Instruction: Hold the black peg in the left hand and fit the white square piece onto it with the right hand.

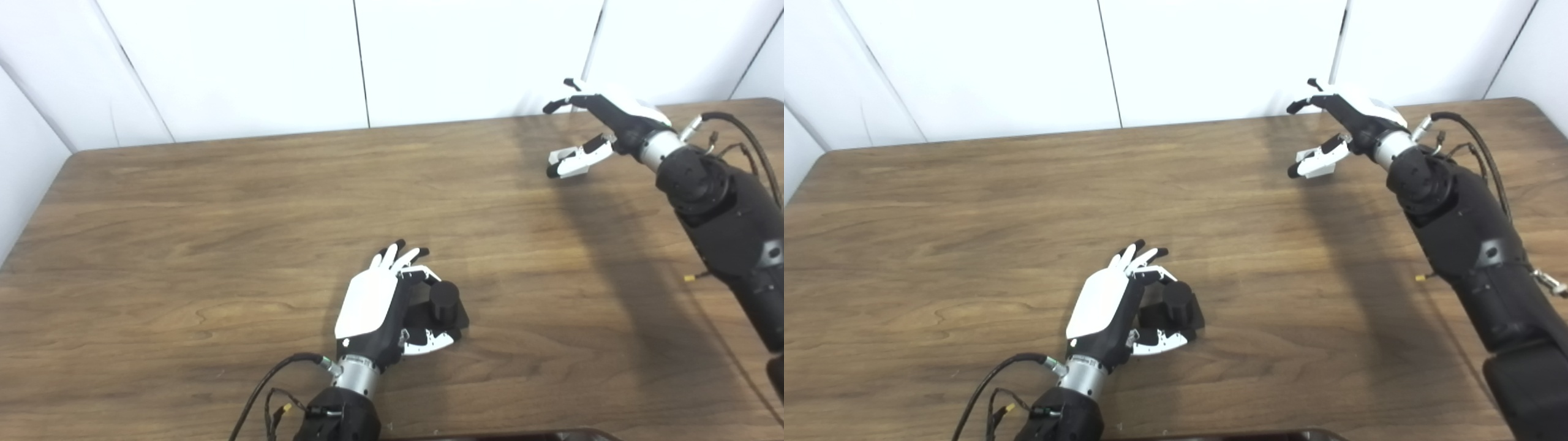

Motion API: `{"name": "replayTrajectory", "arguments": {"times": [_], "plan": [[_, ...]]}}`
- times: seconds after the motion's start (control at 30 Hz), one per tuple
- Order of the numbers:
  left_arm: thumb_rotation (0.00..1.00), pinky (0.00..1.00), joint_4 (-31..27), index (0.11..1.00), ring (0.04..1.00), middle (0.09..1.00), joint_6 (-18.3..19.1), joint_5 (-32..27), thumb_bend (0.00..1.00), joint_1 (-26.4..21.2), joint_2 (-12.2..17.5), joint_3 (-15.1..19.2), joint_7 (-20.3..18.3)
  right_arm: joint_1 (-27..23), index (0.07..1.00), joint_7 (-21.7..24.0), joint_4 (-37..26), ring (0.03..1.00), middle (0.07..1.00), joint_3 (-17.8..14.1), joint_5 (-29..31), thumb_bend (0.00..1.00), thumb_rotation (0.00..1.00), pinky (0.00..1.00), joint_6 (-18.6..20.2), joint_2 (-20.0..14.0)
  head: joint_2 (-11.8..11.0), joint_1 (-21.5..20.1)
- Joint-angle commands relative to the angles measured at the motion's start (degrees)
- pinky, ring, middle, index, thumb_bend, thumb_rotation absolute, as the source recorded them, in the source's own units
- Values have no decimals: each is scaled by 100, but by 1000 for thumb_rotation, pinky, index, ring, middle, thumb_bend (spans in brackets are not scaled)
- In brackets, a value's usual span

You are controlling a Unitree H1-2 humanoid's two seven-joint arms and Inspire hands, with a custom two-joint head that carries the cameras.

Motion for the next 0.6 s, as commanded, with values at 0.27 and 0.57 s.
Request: {"name": "replayTrajectory", "arguments": {"times": [0.27,0.57], "plan": [[67,1000,280,491,1000,901,119,160,520,47,30,-16,-87,-930,791,296,468,1000,1000,502,-741,924,185,1000,-335,-398,-26,5],[70,1000,240,492,1000,905,167,176,518,68,19,-17,-117,-1284,783,257,1028,1000,1000,770,-1090,923,183,1000,-577,-416,-28,-10]]}}
